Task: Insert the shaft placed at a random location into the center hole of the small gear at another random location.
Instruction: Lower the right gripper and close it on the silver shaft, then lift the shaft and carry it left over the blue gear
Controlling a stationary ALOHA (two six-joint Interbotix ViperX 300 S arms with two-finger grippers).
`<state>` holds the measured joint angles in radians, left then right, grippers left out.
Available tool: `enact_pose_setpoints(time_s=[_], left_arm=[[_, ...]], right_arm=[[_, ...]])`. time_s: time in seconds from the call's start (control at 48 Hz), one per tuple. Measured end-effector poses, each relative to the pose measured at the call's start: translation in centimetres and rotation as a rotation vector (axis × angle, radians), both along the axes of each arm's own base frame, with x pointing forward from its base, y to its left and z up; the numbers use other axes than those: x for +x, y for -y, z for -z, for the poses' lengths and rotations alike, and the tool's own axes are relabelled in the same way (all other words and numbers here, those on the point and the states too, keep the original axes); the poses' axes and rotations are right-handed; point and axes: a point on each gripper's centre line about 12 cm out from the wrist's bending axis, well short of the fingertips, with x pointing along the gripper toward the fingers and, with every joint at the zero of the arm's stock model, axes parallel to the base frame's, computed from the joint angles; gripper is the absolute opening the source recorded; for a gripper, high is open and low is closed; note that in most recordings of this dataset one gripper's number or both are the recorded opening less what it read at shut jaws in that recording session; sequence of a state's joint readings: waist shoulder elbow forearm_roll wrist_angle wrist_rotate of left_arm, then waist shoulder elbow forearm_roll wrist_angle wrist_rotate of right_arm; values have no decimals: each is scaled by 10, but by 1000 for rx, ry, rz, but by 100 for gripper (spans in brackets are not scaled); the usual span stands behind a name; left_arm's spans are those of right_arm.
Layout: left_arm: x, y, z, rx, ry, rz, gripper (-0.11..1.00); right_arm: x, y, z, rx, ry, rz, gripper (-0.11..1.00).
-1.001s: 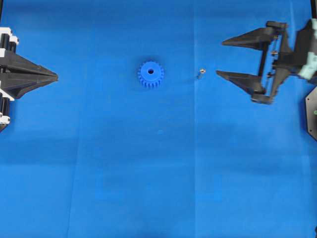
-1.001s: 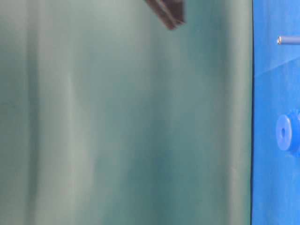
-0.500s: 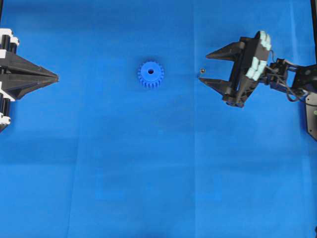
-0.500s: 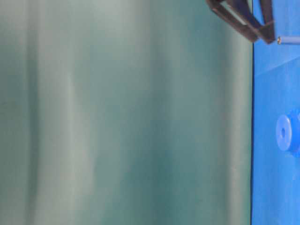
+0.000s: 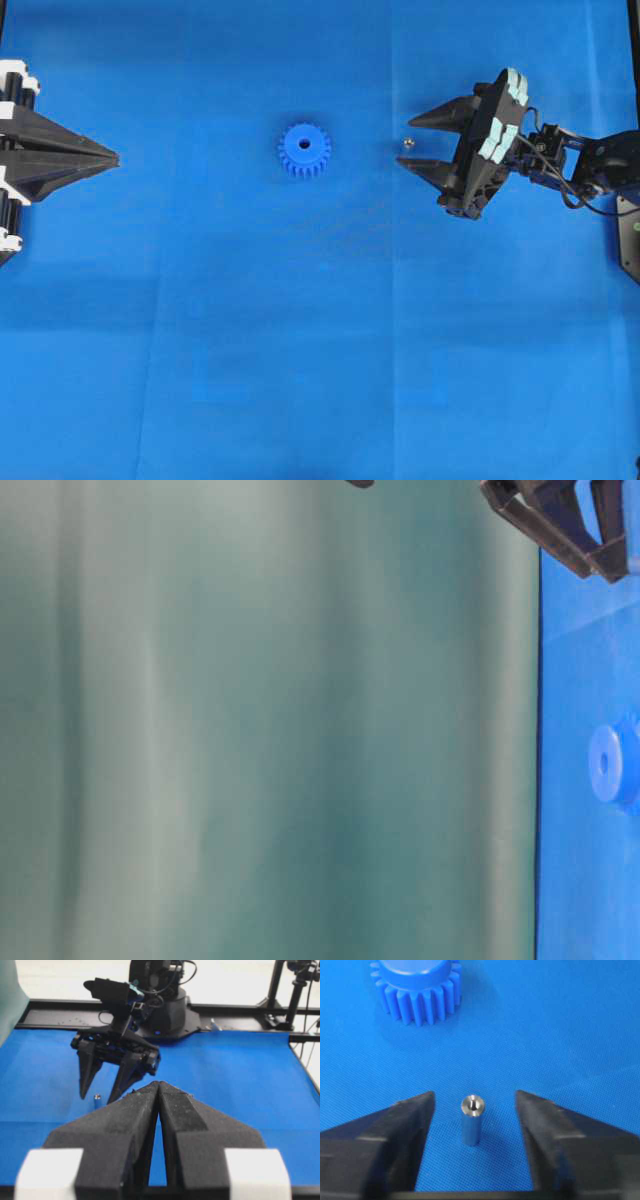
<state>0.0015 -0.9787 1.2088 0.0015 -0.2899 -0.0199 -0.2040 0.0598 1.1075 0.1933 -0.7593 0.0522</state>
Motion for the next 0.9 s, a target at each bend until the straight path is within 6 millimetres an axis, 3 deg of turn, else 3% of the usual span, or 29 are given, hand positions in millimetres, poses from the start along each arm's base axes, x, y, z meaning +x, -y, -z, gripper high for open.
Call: enact_pose_setpoints(time_s=[0.083,0.146,0.48,0.897], left_arm=[[0,0,1,-3,-2,0,2],[0,0,1,-3,-3,0,2],[-1,0,1,-3,-6,0,2],[-1,0,1,-5,-9,0,2]], right_arm=[[0,0,0,0,2,2,12],[0,0,0,-1,1,0,3],[2,-1,-3,0,8,-2,3],[12,-3,-64,-19,52,-47,3]])
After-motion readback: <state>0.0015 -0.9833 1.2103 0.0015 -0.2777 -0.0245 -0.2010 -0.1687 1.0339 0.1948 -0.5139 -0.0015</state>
